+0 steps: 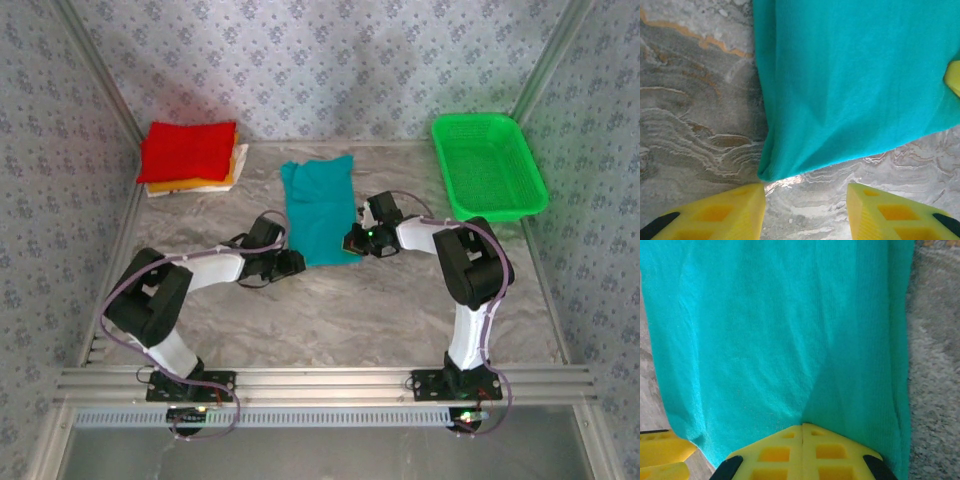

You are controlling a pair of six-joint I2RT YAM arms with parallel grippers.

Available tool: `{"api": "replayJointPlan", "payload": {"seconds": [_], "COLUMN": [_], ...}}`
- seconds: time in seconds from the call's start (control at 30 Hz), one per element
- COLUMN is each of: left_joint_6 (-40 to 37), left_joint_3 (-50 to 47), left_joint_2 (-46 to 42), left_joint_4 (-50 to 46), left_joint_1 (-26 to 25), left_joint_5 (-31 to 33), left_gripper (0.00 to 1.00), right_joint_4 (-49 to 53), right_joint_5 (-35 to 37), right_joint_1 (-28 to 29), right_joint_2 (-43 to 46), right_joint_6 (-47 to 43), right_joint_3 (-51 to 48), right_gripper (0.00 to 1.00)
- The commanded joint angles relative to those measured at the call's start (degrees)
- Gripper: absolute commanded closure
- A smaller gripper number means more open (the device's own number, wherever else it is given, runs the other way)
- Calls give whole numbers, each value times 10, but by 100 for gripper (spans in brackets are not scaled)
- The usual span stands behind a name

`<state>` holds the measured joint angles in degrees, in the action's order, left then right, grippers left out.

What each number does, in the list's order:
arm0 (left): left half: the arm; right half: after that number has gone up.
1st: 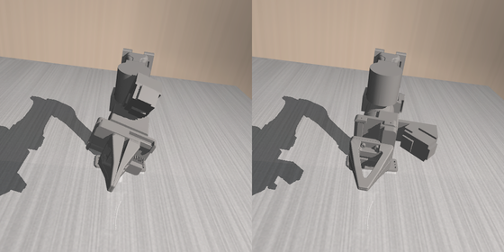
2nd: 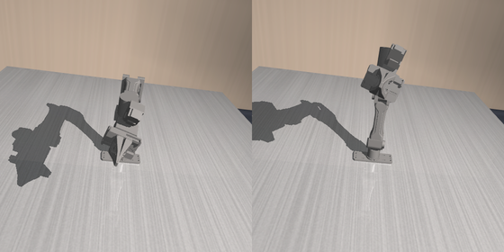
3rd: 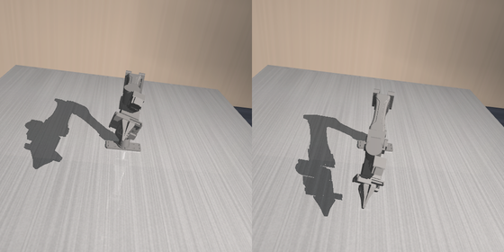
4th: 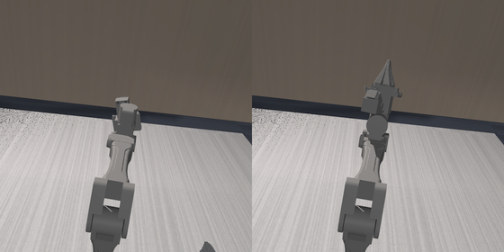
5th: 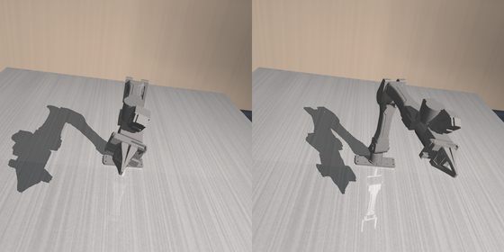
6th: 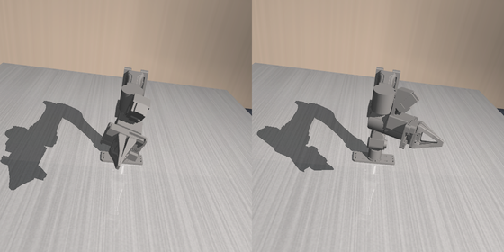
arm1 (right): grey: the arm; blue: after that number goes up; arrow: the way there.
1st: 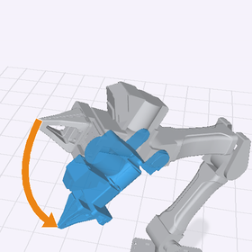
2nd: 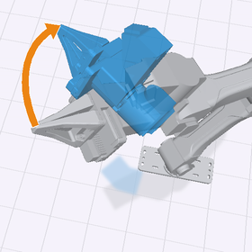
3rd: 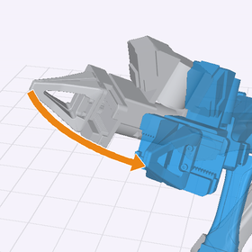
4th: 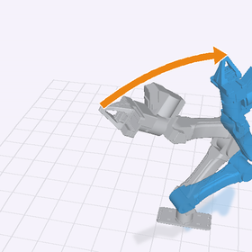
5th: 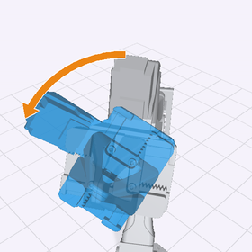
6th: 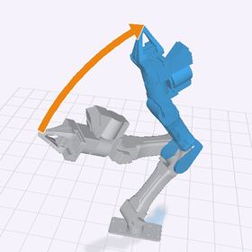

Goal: Fold and stack the t-shirts

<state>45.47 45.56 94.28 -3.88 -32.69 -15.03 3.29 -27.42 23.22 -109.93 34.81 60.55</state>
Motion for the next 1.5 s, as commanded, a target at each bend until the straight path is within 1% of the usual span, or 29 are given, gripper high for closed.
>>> {"api": "replayJointPlan", "payload": {"seconds": [0.0, 0.23, 0.47, 0.57, 0.87, 1.0, 1.17, 1.3, 1.47], "left_joint_6": [1, -14, -40, -45, -64, -66, -53, -34, -22], "left_joint_3": [7, 40, 98, 109, 141, 145, 130, 111, 109], "left_joint_2": [5, 56, 64, 63, 72, 85, 85, 74, 73], "left_joint_4": [-37, -16, -57, -62, -95, -95, -85, -97, -90], "left_joint_1": [0, 12, 16, 21, 23, 24, 18, 8, -11], "left_joint_5": [26, 35, 62, 72, 102, 99, 81, 95, 84], "left_gripper": [53, 53, 54, 57, 60, 60, 58, 59, 59], "right_joint_4": [23, 7, -3, -7, -4, -4, 0, 1, 4], "right_joint_5": [23, 14, 11, 11, 15, 14, 13, 11, 12], "right_joint_1": [-3, -1, 10, 15, 17, 17, 16, 14, 14], "right_joint_2": [-26, -28, -27, -24, -11, -8, -7, -9, -14], "right_joint_6": [8, 8, 25, 29, 29, 28, 27, 26, 26], "right_joint_3": [-20, -25, -32, -34, -38, -39, -36, -33, -27], "right_gripper": [100, 100, 100, 100, 100, 100, 100, 100, 100]}}
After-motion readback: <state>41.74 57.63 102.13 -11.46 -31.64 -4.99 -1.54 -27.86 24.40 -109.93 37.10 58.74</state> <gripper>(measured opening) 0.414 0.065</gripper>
